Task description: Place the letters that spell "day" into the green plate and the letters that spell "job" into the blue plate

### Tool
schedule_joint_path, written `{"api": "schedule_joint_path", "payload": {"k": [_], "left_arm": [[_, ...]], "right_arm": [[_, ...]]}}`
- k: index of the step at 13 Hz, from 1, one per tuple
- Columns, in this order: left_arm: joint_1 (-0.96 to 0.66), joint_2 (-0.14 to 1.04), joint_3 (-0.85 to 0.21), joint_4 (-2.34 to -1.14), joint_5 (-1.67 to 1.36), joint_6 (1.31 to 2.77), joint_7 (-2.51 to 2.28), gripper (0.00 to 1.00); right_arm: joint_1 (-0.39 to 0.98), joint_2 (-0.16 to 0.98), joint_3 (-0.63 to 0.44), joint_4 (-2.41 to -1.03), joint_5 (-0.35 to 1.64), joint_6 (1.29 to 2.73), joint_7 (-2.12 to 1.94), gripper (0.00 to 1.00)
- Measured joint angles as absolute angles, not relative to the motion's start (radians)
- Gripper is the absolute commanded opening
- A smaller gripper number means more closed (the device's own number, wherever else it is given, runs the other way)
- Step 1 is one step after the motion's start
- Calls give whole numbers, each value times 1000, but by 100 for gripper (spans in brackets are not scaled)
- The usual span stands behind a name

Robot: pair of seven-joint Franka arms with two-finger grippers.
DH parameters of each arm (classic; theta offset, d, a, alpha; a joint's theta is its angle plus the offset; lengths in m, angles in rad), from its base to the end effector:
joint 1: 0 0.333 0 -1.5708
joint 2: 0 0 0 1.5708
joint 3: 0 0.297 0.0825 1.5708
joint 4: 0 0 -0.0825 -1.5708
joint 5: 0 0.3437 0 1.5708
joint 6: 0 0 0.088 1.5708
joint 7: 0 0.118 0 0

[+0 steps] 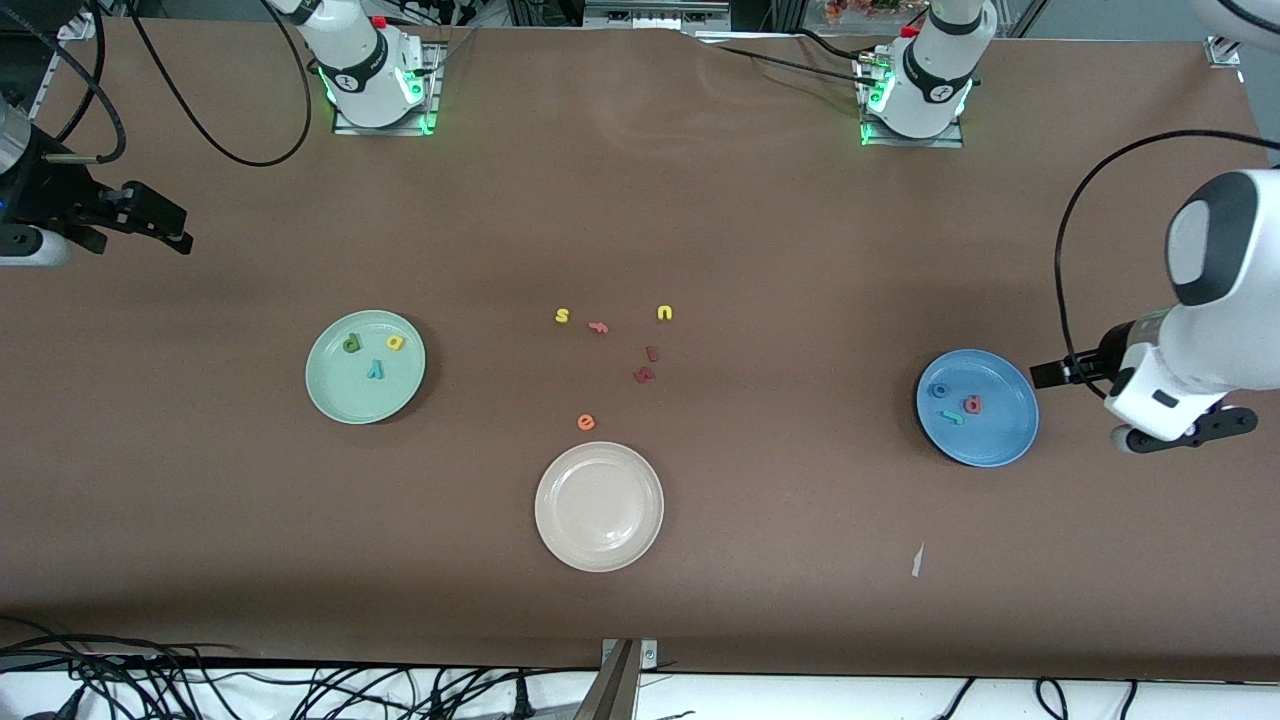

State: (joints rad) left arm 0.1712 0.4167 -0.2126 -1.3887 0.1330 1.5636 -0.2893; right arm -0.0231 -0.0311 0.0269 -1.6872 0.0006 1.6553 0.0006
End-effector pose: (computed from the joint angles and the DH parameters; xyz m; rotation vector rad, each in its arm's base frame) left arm 0.6061 0.0106 0.4402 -3.0179 -0.3654 0.3388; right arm 0.5106 0.0022 0.5673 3.1414 0.0049 -0.0013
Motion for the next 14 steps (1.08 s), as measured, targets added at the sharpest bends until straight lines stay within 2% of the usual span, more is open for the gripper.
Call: {"api": "schedule_joint_path", "payload": {"k": [4,9,14], "left_arm": [[187,333,-204,-1367,56,1544,-287,100],[184,199,-189,-1520,5,1630,-197,100],[126,92,-181,-1528,-1,1527,-174,100]], "right_arm": [[-24,-31,25,-1687,2,1655,1,100],[-25,-28,24,-1687,3,1654,2,100],[-25,-25,24,-1687,3,1654,2,100]]}}
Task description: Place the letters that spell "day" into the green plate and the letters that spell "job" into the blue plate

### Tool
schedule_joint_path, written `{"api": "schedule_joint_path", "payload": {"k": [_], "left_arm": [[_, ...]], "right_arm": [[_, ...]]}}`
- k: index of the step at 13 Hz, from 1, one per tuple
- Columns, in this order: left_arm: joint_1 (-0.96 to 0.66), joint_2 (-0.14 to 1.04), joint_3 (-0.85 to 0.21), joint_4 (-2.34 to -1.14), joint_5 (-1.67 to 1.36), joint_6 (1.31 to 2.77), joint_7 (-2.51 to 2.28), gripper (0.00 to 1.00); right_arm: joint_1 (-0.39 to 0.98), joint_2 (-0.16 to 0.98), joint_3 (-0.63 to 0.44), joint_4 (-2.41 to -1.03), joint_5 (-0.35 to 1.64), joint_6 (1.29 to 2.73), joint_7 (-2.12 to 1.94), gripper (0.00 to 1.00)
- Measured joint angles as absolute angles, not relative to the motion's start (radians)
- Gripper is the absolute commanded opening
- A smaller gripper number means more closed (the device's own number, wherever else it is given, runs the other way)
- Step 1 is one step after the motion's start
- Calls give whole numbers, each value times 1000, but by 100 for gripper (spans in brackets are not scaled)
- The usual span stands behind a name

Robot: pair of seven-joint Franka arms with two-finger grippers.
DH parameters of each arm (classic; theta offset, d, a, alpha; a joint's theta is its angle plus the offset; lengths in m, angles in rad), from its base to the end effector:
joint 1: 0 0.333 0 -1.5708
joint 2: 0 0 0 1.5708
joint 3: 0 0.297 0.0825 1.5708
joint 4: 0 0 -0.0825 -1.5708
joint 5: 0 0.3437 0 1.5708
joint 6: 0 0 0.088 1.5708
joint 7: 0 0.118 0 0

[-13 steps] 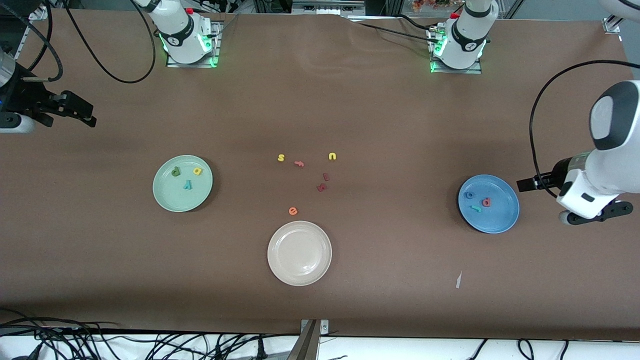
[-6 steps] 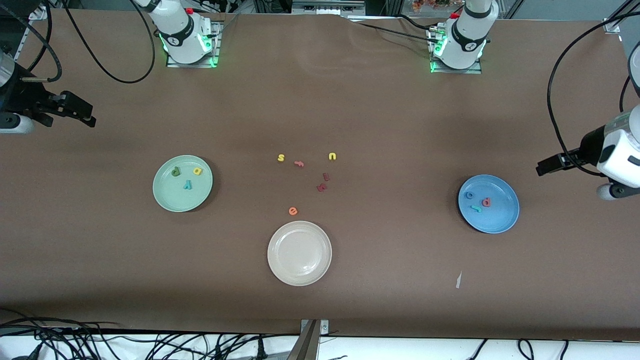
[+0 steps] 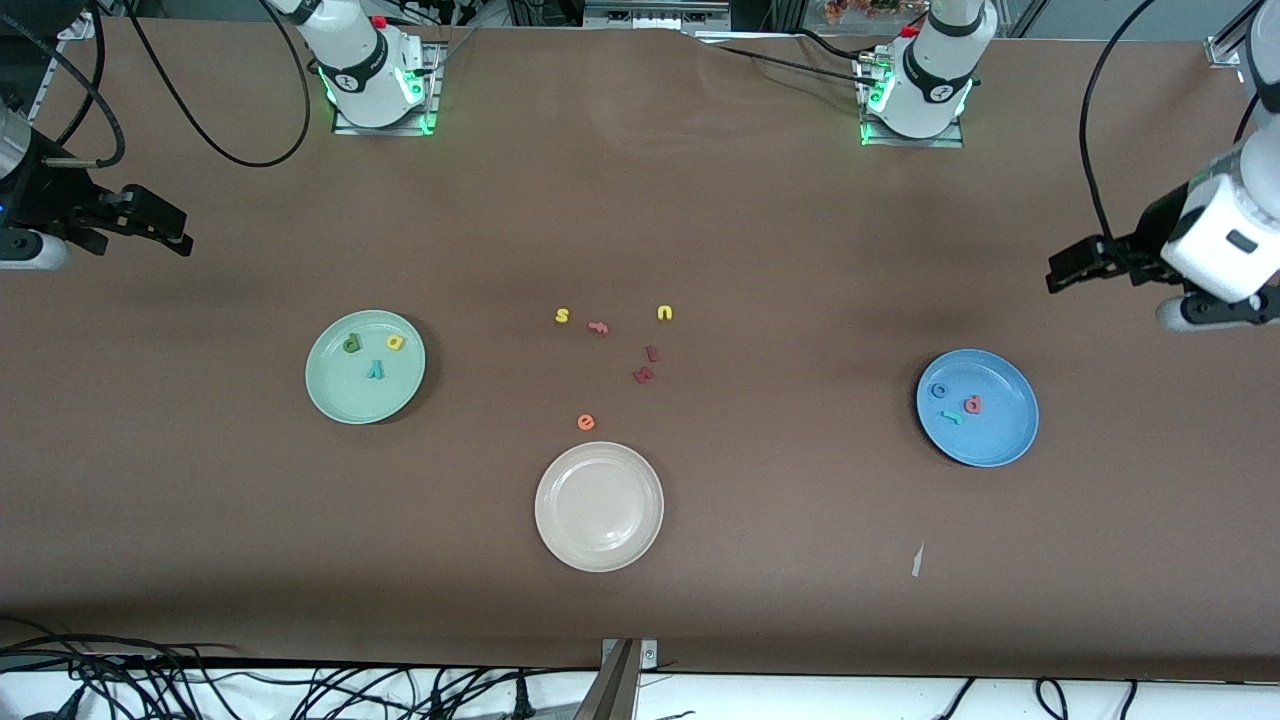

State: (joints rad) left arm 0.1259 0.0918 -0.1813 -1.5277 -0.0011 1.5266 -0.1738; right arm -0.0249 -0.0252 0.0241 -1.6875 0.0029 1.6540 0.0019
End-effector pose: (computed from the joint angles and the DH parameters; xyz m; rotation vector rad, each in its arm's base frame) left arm 0.5324 -0.0255 0.5620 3.1257 0.1852 -0.1454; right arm 0.5118 0.0000 0.5640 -3.1393 0.0047 0.0130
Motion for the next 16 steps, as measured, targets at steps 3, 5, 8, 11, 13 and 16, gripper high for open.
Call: {"api": "schedule_joint_path", "payload": {"k": [3,5,8,11,13,16], "left_arm": [[130,81,-161,-1530,-2,1522,-137,100],[132,80,-143,-1533,-2,1498,33,100],[132,69,-103,-1533,-1,1493,163,100],[132,62,-99,-1533,-1,1493,134,100],[131,56,-100,-1539,-1,1528,107,100],[121,28,-101,-1579,-2,1567,95,100]], "right_arm": [[-25,-25,24,-1687,3,1654,2,100],[-25,-25,24,-1688,3,1654,2,100],[-25,-24,24,-1687,3,1654,2,100],[-26,-24,24,-1688,3,1654,2,100],[-26,-24,24,-1687,3,1654,1,100],[-26,-24,24,-1687,3,1654,1,100]]}}
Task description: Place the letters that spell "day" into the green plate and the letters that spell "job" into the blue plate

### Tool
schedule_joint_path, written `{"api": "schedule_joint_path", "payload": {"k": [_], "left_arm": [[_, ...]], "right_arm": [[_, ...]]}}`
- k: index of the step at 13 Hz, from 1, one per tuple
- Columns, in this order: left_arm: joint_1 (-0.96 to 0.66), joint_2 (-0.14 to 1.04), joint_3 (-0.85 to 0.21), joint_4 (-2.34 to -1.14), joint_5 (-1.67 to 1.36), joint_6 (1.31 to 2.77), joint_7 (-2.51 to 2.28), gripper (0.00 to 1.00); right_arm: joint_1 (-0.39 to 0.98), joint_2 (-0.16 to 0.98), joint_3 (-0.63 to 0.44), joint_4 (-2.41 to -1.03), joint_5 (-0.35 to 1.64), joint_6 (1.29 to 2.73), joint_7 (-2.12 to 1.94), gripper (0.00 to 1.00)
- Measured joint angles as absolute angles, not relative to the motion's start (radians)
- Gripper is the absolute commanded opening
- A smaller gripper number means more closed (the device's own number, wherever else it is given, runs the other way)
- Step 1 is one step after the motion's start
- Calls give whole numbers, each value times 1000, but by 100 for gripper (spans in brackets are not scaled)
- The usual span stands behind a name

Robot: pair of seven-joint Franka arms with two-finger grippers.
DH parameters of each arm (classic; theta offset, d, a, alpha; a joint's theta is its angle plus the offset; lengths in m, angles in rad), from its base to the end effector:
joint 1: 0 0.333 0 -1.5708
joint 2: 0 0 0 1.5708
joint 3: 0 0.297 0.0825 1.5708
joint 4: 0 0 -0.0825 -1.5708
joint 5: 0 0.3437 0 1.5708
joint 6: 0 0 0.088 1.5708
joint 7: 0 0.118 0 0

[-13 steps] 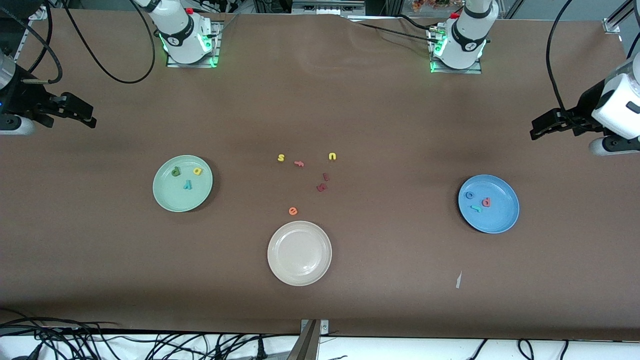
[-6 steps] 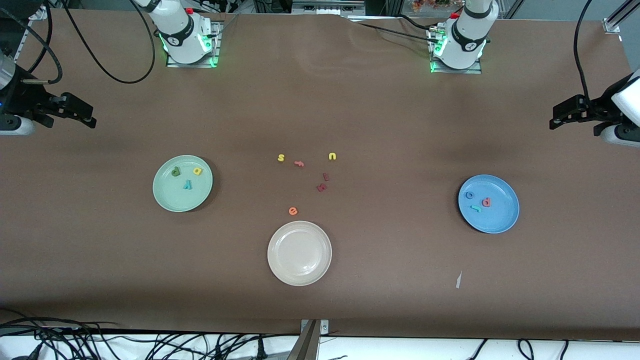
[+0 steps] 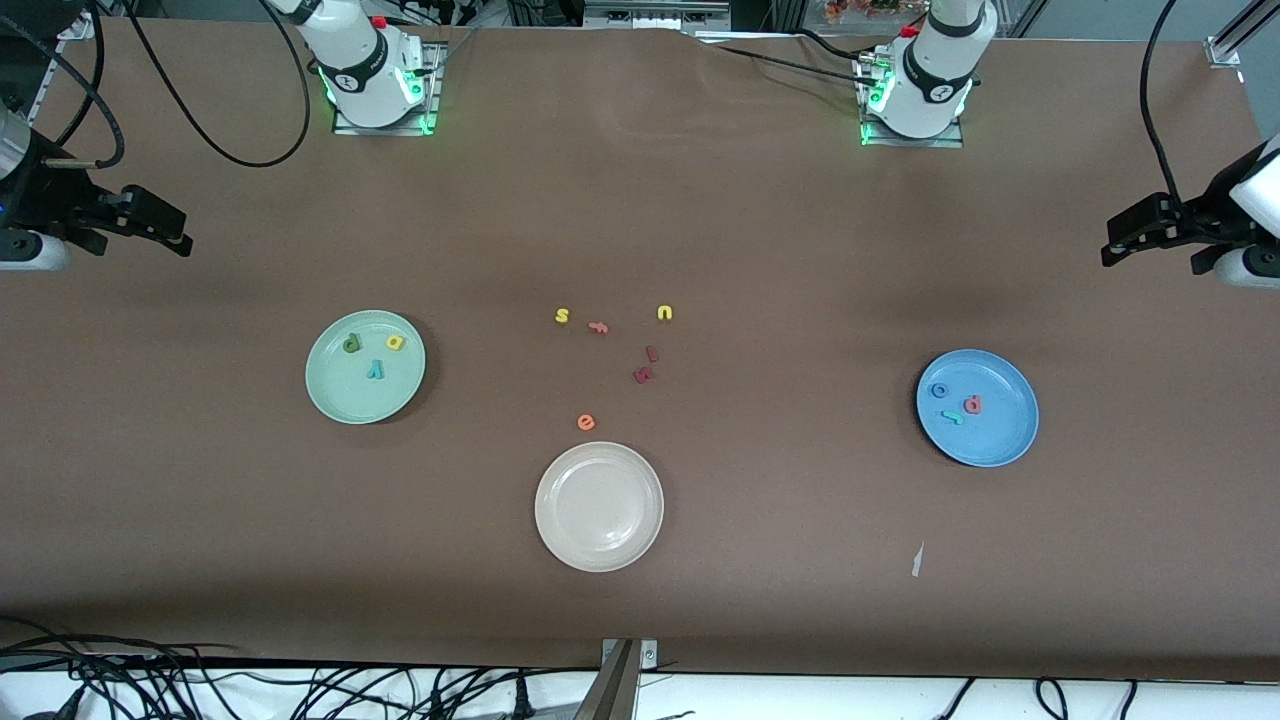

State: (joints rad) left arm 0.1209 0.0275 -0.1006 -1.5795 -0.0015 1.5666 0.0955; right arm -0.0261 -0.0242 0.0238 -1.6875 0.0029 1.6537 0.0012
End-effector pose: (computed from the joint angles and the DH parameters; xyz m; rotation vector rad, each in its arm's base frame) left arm 0.5201 0.0111 0.5762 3.1322 -0.1178 -0.0626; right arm 0.5120 -0.0007 0.5635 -3.1392 0.0059 0.0151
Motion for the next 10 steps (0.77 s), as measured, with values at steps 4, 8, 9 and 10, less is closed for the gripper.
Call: {"api": "schedule_joint_path", "payload": {"k": [4,8,9,10], "left_arm": [[103,24,-102,-1607,-2,1568,85,100],[109,24,-97,-1611,-2,1567,85,100],[109,24,-95,-1611,-2,1566,85,100],[109,23,-95,-1611,-2,1565,85,100]], "right_arm": [[-26,-24,24,-1688,3,1653,1,100],[-26,-24,24,-1688,3,1653,1,100],[-26,-24,24,-1687,3,1653,1,100],[-26,-24,24,-1688,3,1653,1,100]]}}
